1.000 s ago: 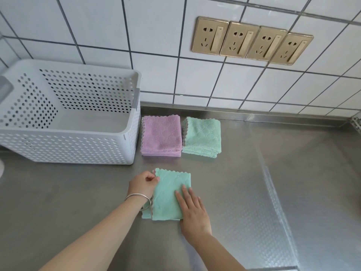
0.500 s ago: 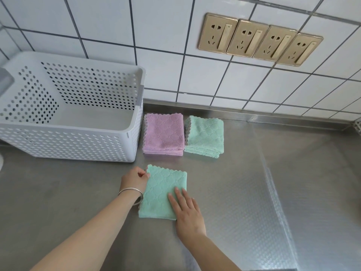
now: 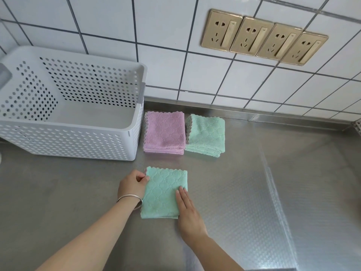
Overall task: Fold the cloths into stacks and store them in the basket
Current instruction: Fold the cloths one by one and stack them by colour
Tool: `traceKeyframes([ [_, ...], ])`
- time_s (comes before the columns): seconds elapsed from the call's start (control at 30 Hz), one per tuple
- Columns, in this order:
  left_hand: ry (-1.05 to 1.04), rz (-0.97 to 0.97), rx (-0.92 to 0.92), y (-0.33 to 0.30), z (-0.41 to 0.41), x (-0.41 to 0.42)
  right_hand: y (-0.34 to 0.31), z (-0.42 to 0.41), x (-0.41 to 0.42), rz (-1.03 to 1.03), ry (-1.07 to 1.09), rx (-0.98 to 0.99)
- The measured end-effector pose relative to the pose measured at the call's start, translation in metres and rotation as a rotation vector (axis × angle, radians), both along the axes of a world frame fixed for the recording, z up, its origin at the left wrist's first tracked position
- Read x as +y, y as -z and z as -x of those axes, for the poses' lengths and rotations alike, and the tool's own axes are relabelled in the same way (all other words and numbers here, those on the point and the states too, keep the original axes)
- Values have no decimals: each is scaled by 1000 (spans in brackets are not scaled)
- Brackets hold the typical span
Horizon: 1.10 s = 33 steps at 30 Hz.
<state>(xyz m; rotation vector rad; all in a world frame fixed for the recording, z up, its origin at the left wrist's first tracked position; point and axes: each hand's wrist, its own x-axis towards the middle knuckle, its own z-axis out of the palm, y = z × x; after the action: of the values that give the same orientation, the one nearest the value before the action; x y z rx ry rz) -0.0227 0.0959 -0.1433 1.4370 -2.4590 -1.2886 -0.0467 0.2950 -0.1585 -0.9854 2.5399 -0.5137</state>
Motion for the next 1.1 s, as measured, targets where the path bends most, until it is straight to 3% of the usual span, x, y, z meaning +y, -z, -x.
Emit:
traceKeyframes([
  [0.13,10,-1,-15,2,-1,2,10,0,5,0,6,-48],
  [0.3,-8,-6,-8,8,-2,1,7,-4,9,-115,-54,36],
  [0.4,-23,81,95,8,-2,4,-9,-4,10,-89,-112,105],
  [0.47,123,324,165,11,-8,12,-15,3,2,-79,-97,158],
  [0.53,453,548,74,17,-15,25,-15,12,-10,-154,-88,204],
  [0.6,713,616,-29,27,-22,39,-8,22,-19,-225,-71,189],
  [0.7,774,579,-181,42,-28,39,1,29,-22,-285,-43,178],
  [0.87,740,637,-166,52,-26,32,8,32,-20,-327,-40,116],
  [0.97,675,669,-118,46,-24,37,7,36,-22,-250,-22,113],
  [1.03,437,603,-84,36,-26,42,-1,34,-20,-146,81,65],
  [1.1,44,397,-84,22,-26,47,-8,30,-17,16,249,-15],
])
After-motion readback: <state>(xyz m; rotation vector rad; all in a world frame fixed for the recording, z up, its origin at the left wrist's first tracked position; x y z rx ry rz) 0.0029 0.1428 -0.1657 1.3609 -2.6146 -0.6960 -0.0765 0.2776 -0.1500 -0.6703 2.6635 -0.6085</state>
